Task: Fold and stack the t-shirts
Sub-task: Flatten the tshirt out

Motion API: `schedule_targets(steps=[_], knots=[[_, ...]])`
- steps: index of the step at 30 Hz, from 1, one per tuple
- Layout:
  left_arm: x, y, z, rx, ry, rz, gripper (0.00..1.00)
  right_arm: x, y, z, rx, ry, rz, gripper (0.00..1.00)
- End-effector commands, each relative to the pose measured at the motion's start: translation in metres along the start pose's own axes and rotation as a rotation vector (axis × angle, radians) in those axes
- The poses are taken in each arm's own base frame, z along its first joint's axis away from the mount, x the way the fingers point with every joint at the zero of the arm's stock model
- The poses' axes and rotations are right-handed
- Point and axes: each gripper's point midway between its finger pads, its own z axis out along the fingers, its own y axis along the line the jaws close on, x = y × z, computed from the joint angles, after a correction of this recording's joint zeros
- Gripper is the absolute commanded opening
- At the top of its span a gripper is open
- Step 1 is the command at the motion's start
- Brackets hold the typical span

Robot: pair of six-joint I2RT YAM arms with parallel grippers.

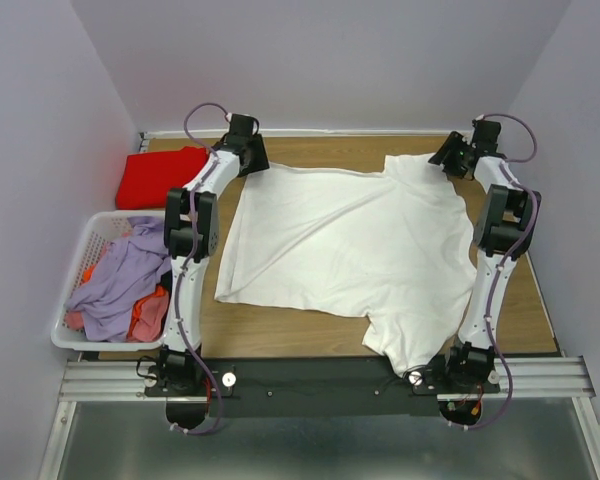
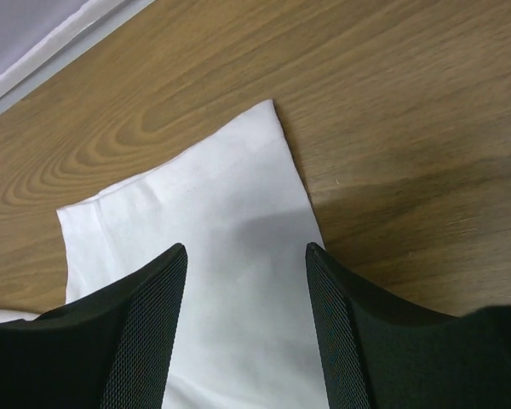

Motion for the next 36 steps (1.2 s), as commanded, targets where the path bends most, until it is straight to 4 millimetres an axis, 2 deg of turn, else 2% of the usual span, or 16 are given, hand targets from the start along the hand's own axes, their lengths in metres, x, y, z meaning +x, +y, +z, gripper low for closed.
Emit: schedule_targets(steps=[1,2,5,6,7,8,9,11,12,14,15,16,20,23,27,36], knots=[[-0.039,-0.004,-0.033,0.049,-0.096,-0.004,0.69,-0.017,0.027,-0.038,-0.063,-0.01,-0.052,0.67],[-0.061,-0.01,-0.057,0.065,-0.158,-0.002,0.71,-0.017,0.032,-0.046,-0.069,-0.011,-0.05,0.68],[-0.054,-0.004,-0.081,0.05,-0.158,-0.006,0.74,-0.018,0.059,-0.081,-0.092,-0.029,-0.063,0.69],[-0.045,0.0,-0.097,0.04,-0.149,-0.009,0.74,0.007,0.055,-0.083,-0.073,0.02,-0.053,0.69],[-0.039,0.002,-0.105,0.031,-0.144,-0.014,0.74,0.006,0.074,-0.101,-0.09,0.002,-0.073,0.69],[-0.031,0.006,-0.112,0.02,-0.136,-0.012,0.74,0.014,0.077,-0.107,-0.077,0.009,-0.078,0.69],[-0.013,0.015,-0.125,-0.004,-0.114,-0.006,0.73,0.048,0.076,-0.107,-0.065,0.073,-0.078,0.69],[0.01,0.024,-0.134,-0.021,-0.075,0.007,0.71,0.062,0.088,-0.125,-0.074,0.082,-0.094,0.69],[0.034,0.032,-0.142,-0.031,-0.033,0.016,0.69,0.088,0.092,-0.127,-0.075,0.13,-0.092,0.69],[0.052,0.036,-0.157,-0.03,-0.009,0.025,0.67,0.103,0.101,-0.142,-0.095,0.149,-0.094,0.69],[0.079,0.045,-0.157,-0.041,0.049,0.037,0.65,0.112,0.103,-0.145,-0.098,0.164,-0.094,0.69],[0.09,0.047,-0.16,-0.038,0.068,0.042,0.65,0.135,0.098,-0.147,-0.086,0.209,-0.083,0.69],[0.138,0.052,-0.176,-0.017,0.161,0.065,0.65,0.171,0.098,-0.159,-0.084,0.27,-0.087,0.7],[0.159,0.054,-0.183,-0.017,0.212,0.084,0.64,0.184,0.094,-0.164,-0.085,0.297,-0.085,0.69],[0.193,0.058,-0.189,-0.011,0.292,0.092,0.61,0.187,0.094,-0.165,-0.086,0.302,-0.086,0.7],[0.225,0.068,-0.197,-0.016,0.379,0.099,0.51,0.189,0.09,-0.164,-0.069,0.3,-0.093,0.7]])
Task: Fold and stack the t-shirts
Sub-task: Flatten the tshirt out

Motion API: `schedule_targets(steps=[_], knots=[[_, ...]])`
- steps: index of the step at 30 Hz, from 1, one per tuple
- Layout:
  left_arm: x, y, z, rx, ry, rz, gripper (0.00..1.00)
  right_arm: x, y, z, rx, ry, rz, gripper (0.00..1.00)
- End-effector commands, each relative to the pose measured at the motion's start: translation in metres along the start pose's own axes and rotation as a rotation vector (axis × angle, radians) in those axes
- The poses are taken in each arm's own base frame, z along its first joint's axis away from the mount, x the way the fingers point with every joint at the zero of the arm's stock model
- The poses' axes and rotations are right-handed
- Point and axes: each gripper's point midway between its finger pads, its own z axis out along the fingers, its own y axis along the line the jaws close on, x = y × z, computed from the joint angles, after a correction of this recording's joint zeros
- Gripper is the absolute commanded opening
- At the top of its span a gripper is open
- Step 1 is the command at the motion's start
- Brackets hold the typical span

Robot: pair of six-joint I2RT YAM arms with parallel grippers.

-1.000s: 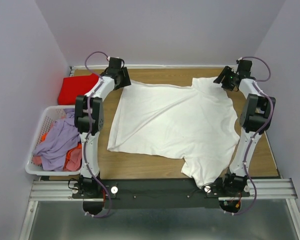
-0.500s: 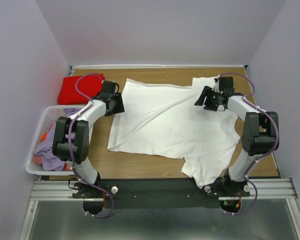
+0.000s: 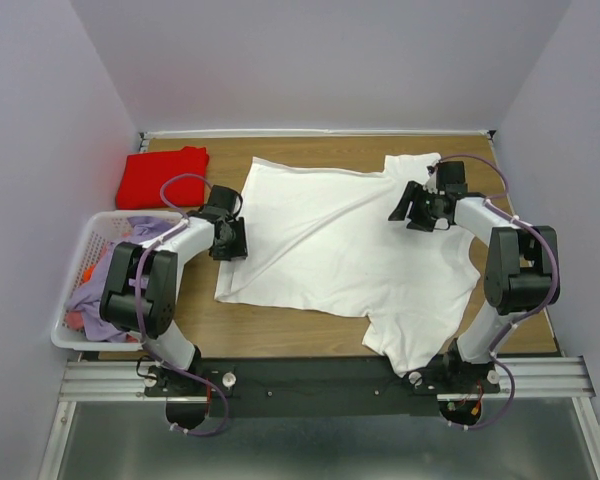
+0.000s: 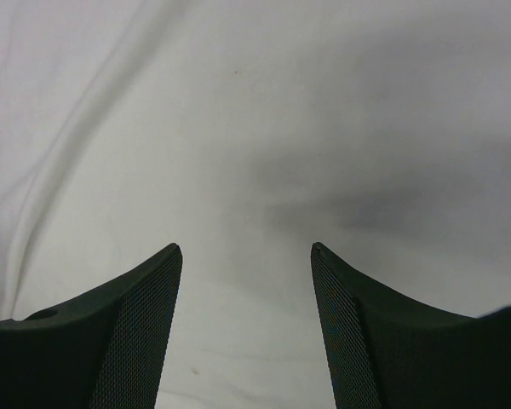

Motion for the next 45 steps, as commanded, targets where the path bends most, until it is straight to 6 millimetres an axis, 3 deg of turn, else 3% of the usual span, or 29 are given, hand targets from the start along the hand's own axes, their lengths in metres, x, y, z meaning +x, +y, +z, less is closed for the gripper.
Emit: schedule_targets(steps=[1,10,14,19,23,27,38,45], knots=[[0.016,-0.002,-0.007,0.032,0.039,0.02,0.5,-0.002,0.002,-0.007,0.009,-0.022,-0.012,0.7],[0.036,-0.004,-0.016,0.067,0.086,0.024,0.46,-0.003,0.001,-0.007,0.015,-0.027,-0.013,0.7],[0.02,0.0,-0.028,0.038,0.0,0.002,0.52,-0.001,0.0,-0.006,0.02,-0.022,-0.014,0.7],[0.01,-0.003,-0.022,0.035,-0.008,-0.002,0.59,0.003,-0.003,-0.003,0.022,-0.008,-0.007,0.7],[0.011,-0.007,-0.022,0.058,-0.003,-0.005,0.52,0.004,-0.004,-0.004,0.027,-0.01,-0.011,0.7],[0.03,-0.004,-0.017,0.063,0.054,0.008,0.49,0.006,-0.004,-0.005,0.028,-0.009,-0.011,0.7],[0.048,-0.005,-0.012,0.083,0.114,0.017,0.49,0.007,-0.004,-0.004,0.027,-0.007,-0.007,0.7],[0.043,-0.006,-0.019,0.084,0.1,0.022,0.33,0.005,-0.003,-0.002,0.024,-0.007,-0.005,0.7]])
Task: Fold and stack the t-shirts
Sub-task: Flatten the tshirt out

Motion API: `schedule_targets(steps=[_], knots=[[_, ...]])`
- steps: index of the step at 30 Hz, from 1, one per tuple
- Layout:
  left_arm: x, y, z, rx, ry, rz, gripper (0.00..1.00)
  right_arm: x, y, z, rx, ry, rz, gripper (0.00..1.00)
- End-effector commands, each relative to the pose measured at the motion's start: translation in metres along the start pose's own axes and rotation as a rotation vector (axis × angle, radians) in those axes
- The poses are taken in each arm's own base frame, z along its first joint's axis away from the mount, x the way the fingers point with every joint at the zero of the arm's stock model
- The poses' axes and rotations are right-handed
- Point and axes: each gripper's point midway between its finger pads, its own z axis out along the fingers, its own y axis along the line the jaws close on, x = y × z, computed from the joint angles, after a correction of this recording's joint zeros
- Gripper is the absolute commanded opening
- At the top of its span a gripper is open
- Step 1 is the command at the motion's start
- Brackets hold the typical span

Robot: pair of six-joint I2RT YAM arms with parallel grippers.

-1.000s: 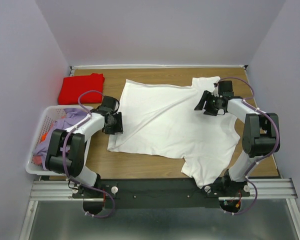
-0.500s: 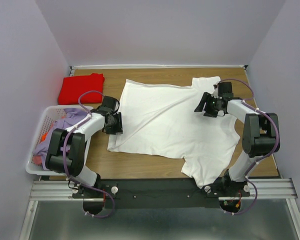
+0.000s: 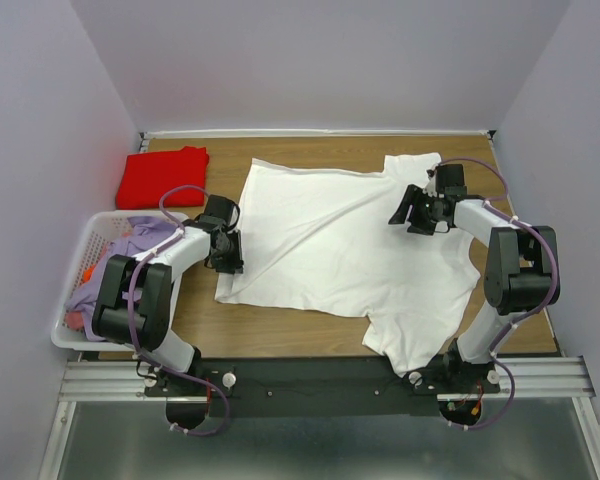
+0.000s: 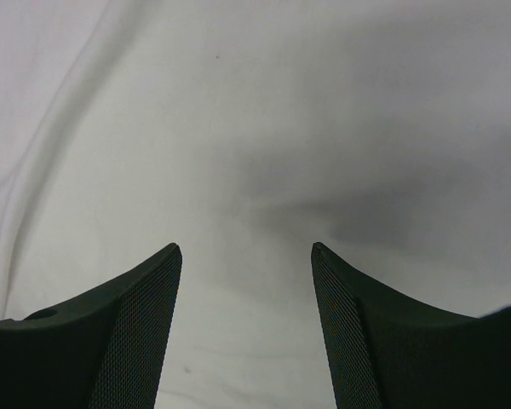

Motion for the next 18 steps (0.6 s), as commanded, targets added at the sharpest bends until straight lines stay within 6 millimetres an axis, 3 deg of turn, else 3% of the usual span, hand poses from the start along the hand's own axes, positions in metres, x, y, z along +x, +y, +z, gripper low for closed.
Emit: schedule_targets(steps=[1,5,12,18], knots=[[0.005,-0.005,-0.003,0.021,0.02,0.016,0.32,-0.004,0.003,-0.004,0.004,-0.02,-0.01,0.7],[0.001,-0.004,-0.006,0.011,0.007,0.017,0.16,-0.004,0.003,-0.002,0.005,-0.017,-0.01,0.7],[-0.023,0.004,-0.016,-0.062,-0.064,0.007,0.08,-0.002,-0.008,0.002,0.051,-0.019,-0.007,0.7],[-0.038,0.023,-0.022,-0.144,-0.107,-0.012,0.03,0.003,-0.024,0.005,0.123,-0.021,0.006,0.7]])
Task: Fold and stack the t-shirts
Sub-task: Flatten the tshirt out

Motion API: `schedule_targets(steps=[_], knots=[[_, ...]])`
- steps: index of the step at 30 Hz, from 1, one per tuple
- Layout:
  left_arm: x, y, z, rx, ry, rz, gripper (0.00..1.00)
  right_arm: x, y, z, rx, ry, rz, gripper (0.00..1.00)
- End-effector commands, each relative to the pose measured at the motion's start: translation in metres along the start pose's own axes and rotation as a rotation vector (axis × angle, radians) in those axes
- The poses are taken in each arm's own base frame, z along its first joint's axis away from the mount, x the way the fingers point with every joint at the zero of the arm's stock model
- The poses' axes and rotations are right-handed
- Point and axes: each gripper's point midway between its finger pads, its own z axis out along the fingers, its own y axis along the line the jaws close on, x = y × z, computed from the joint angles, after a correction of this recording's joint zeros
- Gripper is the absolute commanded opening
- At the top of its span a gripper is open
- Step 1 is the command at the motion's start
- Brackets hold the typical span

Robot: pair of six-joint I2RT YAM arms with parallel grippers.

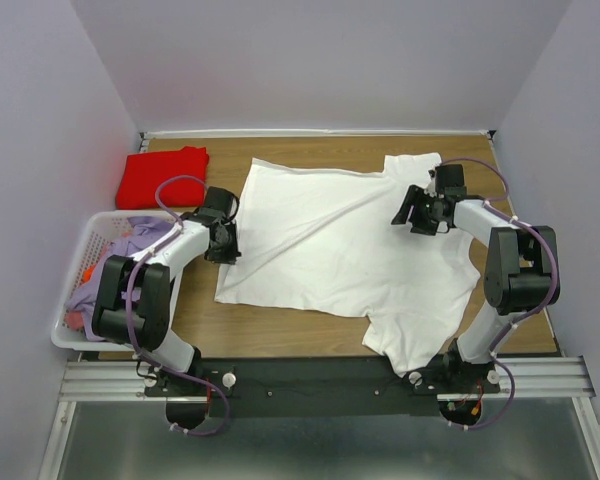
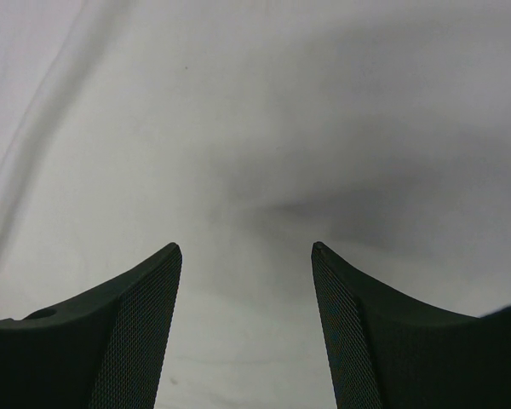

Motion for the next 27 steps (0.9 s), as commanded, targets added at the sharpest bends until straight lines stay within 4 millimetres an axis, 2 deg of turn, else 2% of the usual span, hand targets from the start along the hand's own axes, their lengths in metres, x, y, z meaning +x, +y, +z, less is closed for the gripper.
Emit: schedule_targets(steps=[1,5,13,18,20,21,24,27], knots=[[-0.021,0.016,-0.012,-0.074,-0.064,-0.015,0.02,0.008,-0.02,0.005,0.097,-0.002,0.009,0.7],[-0.033,0.022,-0.015,-0.091,-0.089,-0.043,0.02,0.01,-0.03,0.005,0.151,-0.012,0.021,0.7],[-0.036,0.043,0.006,-0.14,-0.068,-0.093,0.02,0.02,-0.043,0.01,0.198,0.007,0.034,0.7],[-0.045,0.045,0.016,-0.145,-0.081,-0.114,0.04,0.026,-0.046,0.014,0.204,0.026,0.033,0.7],[-0.048,0.045,0.018,-0.15,-0.088,-0.122,0.12,0.029,-0.047,0.015,0.206,0.035,0.034,0.7],[-0.049,0.045,0.019,-0.151,-0.092,-0.125,0.25,0.03,-0.047,0.016,0.207,0.038,0.032,0.7],[-0.062,0.04,0.013,-0.136,-0.127,-0.137,0.48,0.032,-0.047,0.017,0.199,0.047,0.032,0.7],[-0.082,0.033,0.002,-0.103,-0.181,-0.145,0.54,0.03,-0.045,0.015,0.191,0.042,0.023,0.7]])
